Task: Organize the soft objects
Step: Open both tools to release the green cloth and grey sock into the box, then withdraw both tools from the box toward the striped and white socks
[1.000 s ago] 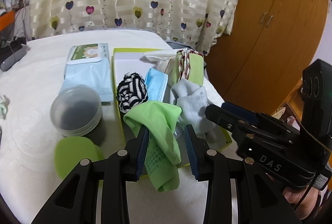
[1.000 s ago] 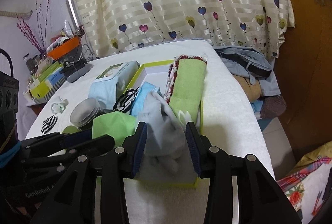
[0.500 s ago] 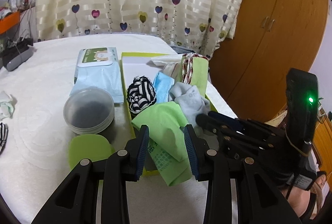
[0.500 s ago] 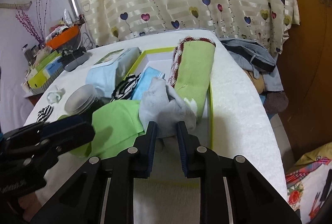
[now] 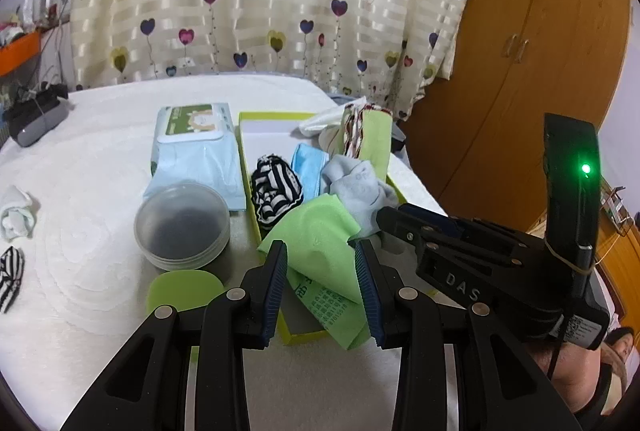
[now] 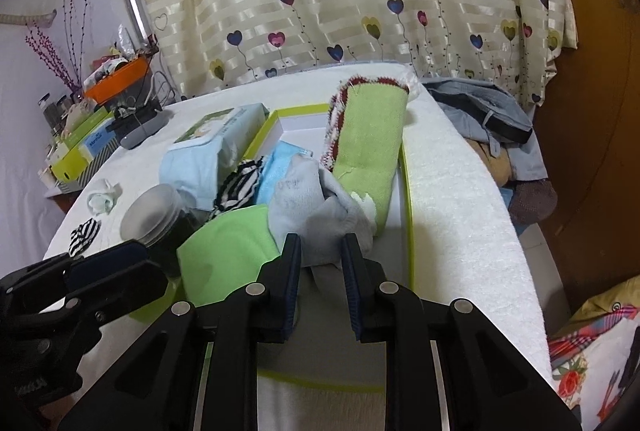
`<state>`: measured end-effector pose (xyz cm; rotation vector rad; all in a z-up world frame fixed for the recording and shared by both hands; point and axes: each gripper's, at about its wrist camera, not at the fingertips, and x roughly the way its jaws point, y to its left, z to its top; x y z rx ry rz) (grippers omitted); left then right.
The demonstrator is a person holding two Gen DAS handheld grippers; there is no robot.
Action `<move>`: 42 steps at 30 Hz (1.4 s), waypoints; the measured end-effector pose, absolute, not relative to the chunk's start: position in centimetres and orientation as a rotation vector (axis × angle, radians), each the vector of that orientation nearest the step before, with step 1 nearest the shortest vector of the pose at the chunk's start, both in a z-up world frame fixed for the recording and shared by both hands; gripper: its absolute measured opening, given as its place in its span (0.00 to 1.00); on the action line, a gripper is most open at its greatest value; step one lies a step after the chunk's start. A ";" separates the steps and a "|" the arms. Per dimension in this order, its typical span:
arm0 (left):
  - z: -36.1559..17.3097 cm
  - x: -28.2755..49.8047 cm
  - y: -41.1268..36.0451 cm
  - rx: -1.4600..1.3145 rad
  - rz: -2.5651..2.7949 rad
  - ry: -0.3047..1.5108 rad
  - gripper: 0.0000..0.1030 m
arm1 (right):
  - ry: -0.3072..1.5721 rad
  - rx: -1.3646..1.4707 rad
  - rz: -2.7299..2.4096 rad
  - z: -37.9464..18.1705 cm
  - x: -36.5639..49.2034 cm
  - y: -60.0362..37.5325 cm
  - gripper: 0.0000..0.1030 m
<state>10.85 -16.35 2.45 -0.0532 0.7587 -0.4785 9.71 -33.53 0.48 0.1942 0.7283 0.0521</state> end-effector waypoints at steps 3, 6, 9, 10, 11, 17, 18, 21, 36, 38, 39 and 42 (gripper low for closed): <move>3.0 10.3 -15.9 -0.056 -0.478 0.744 0.33 | 0.715 0.175 0.045 1.1 8.8 -33.0 0.22; 3.5 9.4 -15.6 -0.057 -0.479 0.729 0.33 | 0.700 0.162 0.040 1.8 7.9 -32.6 0.36; 4.0 8.6 -15.1 -0.056 -0.479 0.713 0.33 | 0.682 0.151 0.035 2.5 7.0 -32.1 0.43; 4.1 8.4 -14.9 -0.056 -0.480 0.707 0.33 | 0.677 0.150 0.035 2.7 6.7 -32.0 0.43; 4.2 8.1 -14.8 -0.056 -0.481 0.704 0.33 | 0.671 0.148 0.034 2.9 6.4 -31.9 0.43; 4.8 6.7 -13.2 -0.066 -0.467 0.683 0.33 | 0.654 0.133 0.031 3.8 5.2 -31.0 0.43; 4.9 6.6 -13.0 -0.067 -0.463 0.680 0.33 | 0.651 0.131 0.033 4.0 5.1 -30.8 0.43; 5.1 6.2 -12.0 -0.071 -0.442 0.671 0.33 | 0.634 0.118 0.049 4.5 4.5 -29.9 0.43; 5.1 5.7 -6.9 -0.101 -0.332 0.659 0.33 | 0.597 0.068 0.139 5.8 4.0 -25.4 0.43; 5.0 5.9 -6.2 -0.108 -0.319 0.660 0.33 | 0.596 0.063 0.154 5.8 4.1 -24.8 0.43; 5.0 5.9 -5.9 -0.110 -0.313 0.661 0.33 | 0.595 0.058 0.162 5.9 4.2 -24.3 0.43; 4.8 6.2 -4.8 -0.118 -0.292 0.663 0.33 | 0.594 0.050 0.183 5.9 4.5 -23.2 0.43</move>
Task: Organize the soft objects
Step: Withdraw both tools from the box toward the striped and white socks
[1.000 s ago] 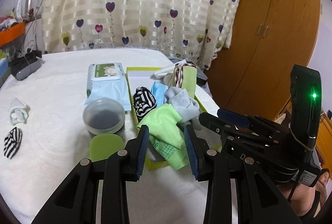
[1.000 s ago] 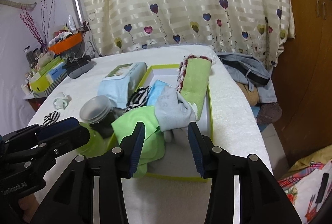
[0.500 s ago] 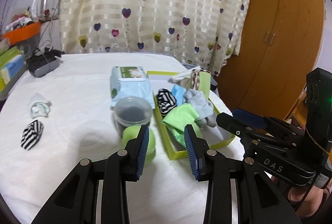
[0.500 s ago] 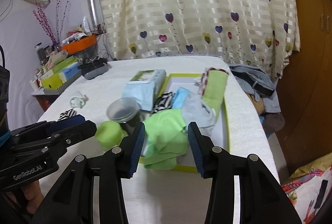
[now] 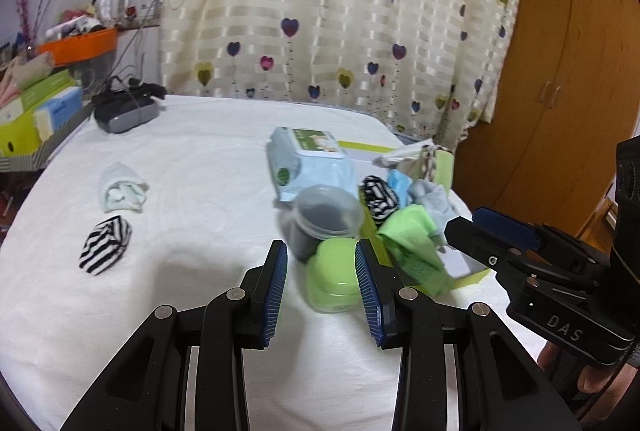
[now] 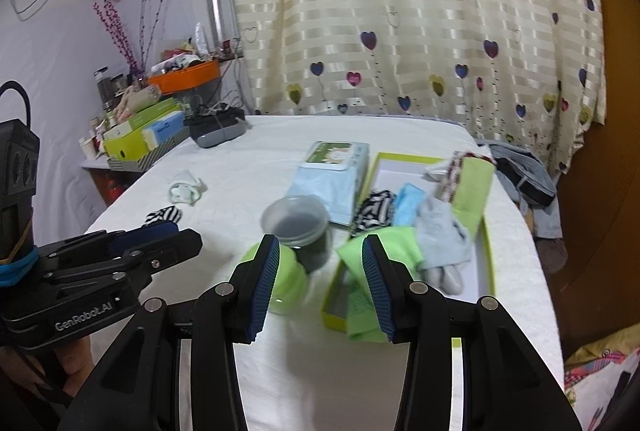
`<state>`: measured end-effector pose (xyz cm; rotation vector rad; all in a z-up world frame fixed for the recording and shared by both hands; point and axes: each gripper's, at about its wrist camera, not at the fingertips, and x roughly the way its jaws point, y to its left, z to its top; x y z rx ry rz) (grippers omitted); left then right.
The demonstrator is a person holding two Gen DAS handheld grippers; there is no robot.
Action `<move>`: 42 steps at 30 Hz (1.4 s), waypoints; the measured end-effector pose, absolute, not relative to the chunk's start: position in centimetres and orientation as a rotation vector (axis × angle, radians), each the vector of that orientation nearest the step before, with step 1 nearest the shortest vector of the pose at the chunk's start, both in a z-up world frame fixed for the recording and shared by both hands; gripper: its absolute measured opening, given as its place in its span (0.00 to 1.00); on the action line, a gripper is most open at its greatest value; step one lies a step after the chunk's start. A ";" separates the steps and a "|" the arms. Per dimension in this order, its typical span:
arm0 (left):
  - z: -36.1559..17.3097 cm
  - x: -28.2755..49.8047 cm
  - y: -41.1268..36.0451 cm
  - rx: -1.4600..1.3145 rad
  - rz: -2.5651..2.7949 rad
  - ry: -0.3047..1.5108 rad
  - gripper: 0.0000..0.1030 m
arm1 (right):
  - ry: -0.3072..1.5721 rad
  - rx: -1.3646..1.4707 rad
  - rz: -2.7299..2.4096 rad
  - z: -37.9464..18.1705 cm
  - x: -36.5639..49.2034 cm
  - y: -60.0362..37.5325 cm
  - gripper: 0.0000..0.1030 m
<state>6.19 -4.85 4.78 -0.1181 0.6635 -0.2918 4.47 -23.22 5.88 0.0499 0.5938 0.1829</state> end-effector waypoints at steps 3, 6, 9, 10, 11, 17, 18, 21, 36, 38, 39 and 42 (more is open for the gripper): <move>4.6 6.5 -3.8 -0.126 -0.271 0.667 0.33 | 0.592 0.039 0.203 5.9 4.9 -22.1 0.43; 4.4 6.9 -2.7 -0.134 -0.251 0.668 0.33 | 0.589 0.029 0.226 5.9 5.5 -21.0 0.43; 4.2 7.3 -1.7 -0.145 -0.228 0.673 0.33 | 0.588 0.021 0.244 6.0 6.0 -20.1 0.43; 4.2 7.4 -1.4 -0.148 -0.223 0.673 0.33 | 0.589 0.018 0.251 6.0 6.2 -19.7 0.43; 4.0 7.5 -1.1 -0.152 -0.216 0.675 0.33 | 0.590 0.015 0.257 6.0 6.4 -19.5 0.43; 3.3 8.4 1.3 -0.178 -0.173 0.687 0.33 | 0.611 -0.001 0.299 5.6 8.0 -17.4 0.43; 3.1 8.6 1.8 -0.183 -0.163 0.688 0.33 | 0.613 -0.003 0.302 5.5 8.1 -17.1 0.43; 2.7 9.1 3.4 -0.200 -0.135 0.691 0.33 | 0.623 -0.008 0.320 5.2 8.9 -16.0 0.43; 0.4 12.5 10.8 -0.241 0.030 0.719 0.47 | 0.669 -0.055 0.398 3.9 11.9 -11.4 0.43; -0.2 13.0 11.2 -0.232 0.033 0.746 0.48 | 0.674 -0.057 0.401 3.7 12.2 -11.1 0.43; -0.4 13.2 11.4 -0.232 0.034 0.755 0.48 | 0.679 -0.058 0.404 3.6 12.5 -10.8 0.43; -1.3 13.9 11.8 -0.231 0.038 0.776 0.48 | 0.688 -0.062 0.412 3.3 13.2 -10.2 0.43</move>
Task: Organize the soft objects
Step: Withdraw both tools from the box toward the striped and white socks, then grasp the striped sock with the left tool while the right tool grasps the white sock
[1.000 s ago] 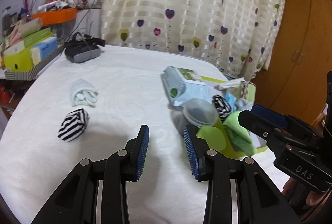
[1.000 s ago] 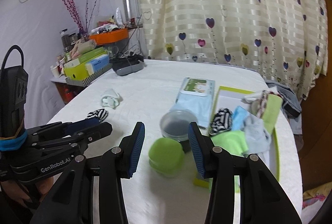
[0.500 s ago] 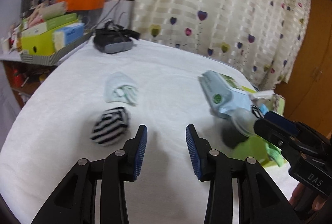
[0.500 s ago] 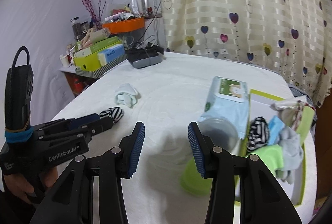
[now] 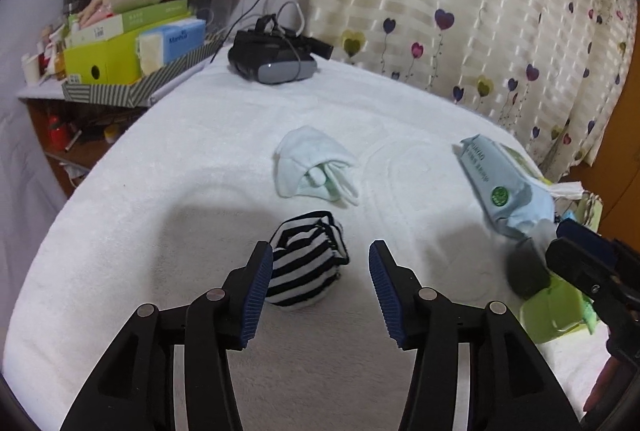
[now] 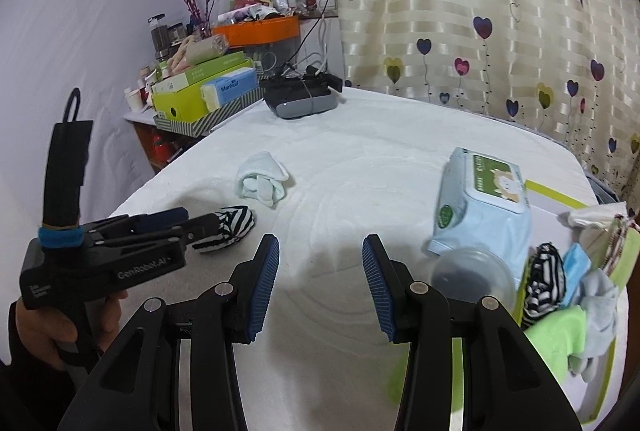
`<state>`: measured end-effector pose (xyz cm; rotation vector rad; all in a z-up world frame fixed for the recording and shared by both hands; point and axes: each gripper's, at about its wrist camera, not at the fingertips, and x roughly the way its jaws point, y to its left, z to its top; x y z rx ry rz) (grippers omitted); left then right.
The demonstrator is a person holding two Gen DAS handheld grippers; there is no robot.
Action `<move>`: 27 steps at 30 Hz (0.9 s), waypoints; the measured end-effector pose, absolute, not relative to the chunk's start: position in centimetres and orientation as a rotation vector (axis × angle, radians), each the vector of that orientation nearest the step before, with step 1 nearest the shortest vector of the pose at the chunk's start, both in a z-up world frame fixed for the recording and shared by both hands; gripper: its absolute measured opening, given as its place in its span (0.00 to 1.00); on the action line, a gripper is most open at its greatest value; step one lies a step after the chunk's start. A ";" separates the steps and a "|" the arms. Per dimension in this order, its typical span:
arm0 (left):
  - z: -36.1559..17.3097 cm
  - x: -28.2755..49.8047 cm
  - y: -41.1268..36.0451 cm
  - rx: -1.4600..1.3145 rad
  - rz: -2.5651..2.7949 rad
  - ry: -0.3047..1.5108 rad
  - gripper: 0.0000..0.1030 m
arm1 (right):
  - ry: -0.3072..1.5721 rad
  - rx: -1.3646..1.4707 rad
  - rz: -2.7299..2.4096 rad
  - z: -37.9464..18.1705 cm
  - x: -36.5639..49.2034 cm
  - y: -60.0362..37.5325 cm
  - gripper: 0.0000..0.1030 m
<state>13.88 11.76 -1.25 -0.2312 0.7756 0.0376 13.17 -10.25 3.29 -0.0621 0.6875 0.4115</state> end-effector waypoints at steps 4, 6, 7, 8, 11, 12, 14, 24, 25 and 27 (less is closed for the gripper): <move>-2.5 15.2 12.2 -0.234 0.035 0.825 0.48 | 0.700 -0.074 0.424 3.0 14.0 -9.3 0.43; -3.3 15.7 12.4 -0.249 0.033 0.864 0.48 | 0.708 -0.078 0.429 2.8 14.5 -8.9 0.43; -3.7 16.0 12.6 -0.258 0.037 0.876 0.48 | 0.710 -0.079 0.431 2.8 14.7 -8.7 0.43; -3.9 16.0 12.8 -0.258 0.050 0.877 0.48 | 0.712 -0.080 0.435 2.7 14.8 -8.5 0.43; -4.2 16.2 13.3 -0.279 0.061 0.870 0.48 | 0.720 -0.089 0.441 2.4 15.5 -7.8 0.43; -4.2 16.2 13.4 -0.285 0.058 0.867 0.48 | 0.726 -0.093 0.445 2.3 15.8 -7.5 0.43; -4.2 16.1 13.5 -0.285 0.062 0.861 0.42 | 0.728 -0.098 0.451 2.2 16.2 -6.9 0.43; -3.0 14.3 16.3 -0.390 0.088 0.783 0.14 | 0.753 -0.121 0.507 1.9 19.0 -2.7 0.43; -2.8 14.1 16.6 -0.395 0.090 0.775 0.14 | 0.759 -0.124 0.510 1.8 19.3 -2.3 0.44; -2.5 13.7 17.0 -0.411 0.089 0.759 0.14 | 0.775 -0.125 0.533 1.5 20.2 -1.3 0.44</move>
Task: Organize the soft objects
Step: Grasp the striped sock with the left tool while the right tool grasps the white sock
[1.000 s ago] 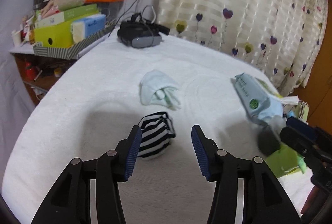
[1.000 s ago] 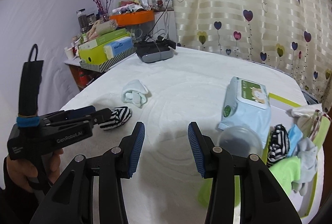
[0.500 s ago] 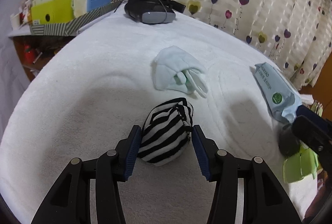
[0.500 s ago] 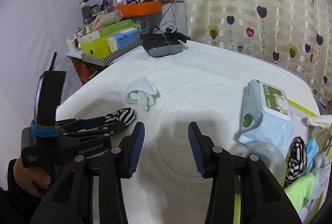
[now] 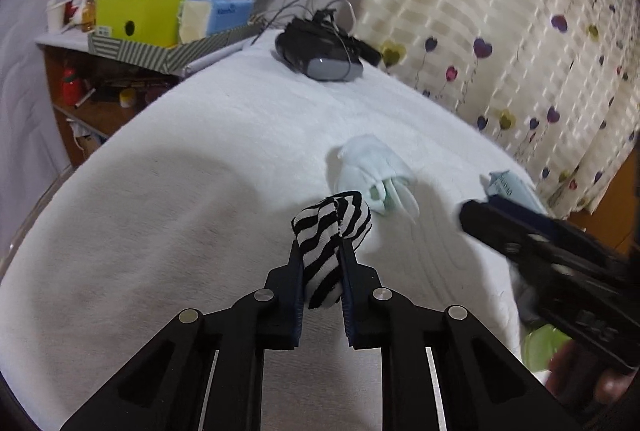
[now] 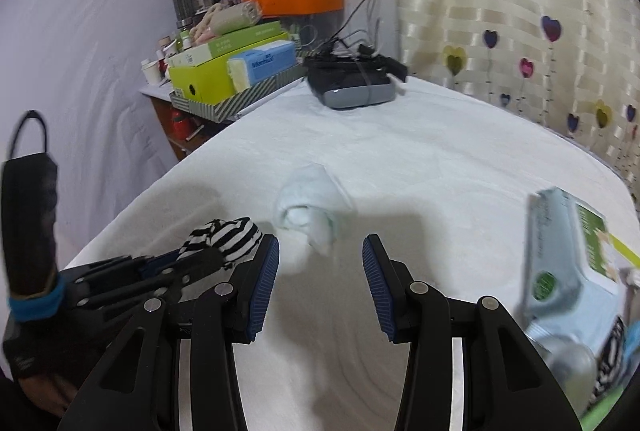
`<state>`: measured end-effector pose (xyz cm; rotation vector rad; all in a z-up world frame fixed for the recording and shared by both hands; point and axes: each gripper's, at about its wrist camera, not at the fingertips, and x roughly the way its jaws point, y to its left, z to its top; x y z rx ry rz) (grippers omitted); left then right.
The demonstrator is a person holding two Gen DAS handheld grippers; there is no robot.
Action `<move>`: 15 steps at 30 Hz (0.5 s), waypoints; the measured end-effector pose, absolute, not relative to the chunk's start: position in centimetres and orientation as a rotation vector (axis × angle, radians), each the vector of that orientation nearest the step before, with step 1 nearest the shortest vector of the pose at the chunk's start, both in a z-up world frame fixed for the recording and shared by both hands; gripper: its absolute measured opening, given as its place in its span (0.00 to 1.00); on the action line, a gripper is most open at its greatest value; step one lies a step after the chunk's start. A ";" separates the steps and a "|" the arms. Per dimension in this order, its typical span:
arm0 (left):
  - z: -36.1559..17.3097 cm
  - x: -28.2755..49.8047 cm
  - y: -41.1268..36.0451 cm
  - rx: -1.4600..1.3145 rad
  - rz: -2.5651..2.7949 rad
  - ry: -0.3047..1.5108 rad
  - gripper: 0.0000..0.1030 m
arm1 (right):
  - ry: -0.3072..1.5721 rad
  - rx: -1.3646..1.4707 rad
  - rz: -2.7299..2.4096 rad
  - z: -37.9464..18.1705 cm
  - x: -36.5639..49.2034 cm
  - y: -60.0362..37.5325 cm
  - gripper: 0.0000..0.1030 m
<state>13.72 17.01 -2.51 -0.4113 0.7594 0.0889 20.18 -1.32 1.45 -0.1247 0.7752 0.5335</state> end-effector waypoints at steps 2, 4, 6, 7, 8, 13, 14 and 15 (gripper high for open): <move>-2.3 13.4 17.6 -0.420 0.104 0.743 0.14 | 0.796 -0.128 0.535 0.9 20.9 -0.5 0.44; -2.4 13.2 18.5 -0.453 0.111 0.735 0.14 | 0.797 -0.135 0.537 0.6 21.7 0.3 0.44; -2.6 13.0 19.1 -0.470 0.118 0.730 0.14 | 0.804 -0.131 0.532 0.3 22.4 0.8 0.44; -2.6 13.0 19.3 -0.479 0.120 0.729 0.14 | 0.803 -0.129 0.531 0.2 22.8 1.1 0.44; -2.7 13.0 19.4 -0.488 0.118 0.729 0.14 | 0.803 -0.129 0.533 0.2 23.2 1.3 0.44; -2.6 12.7 19.7 -0.508 0.109 0.717 0.14 | 0.810 -0.137 0.532 -0.3 24.7 2.4 0.44; -2.7 12.7 19.7 -0.509 0.109 0.718 0.14 | 0.809 -0.141 0.532 -0.4 25.0 2.5 0.44; -2.7 12.7 19.8 -0.510 0.105 0.720 0.14 | 0.813 -0.149 0.531 -0.7 25.3 2.8 0.44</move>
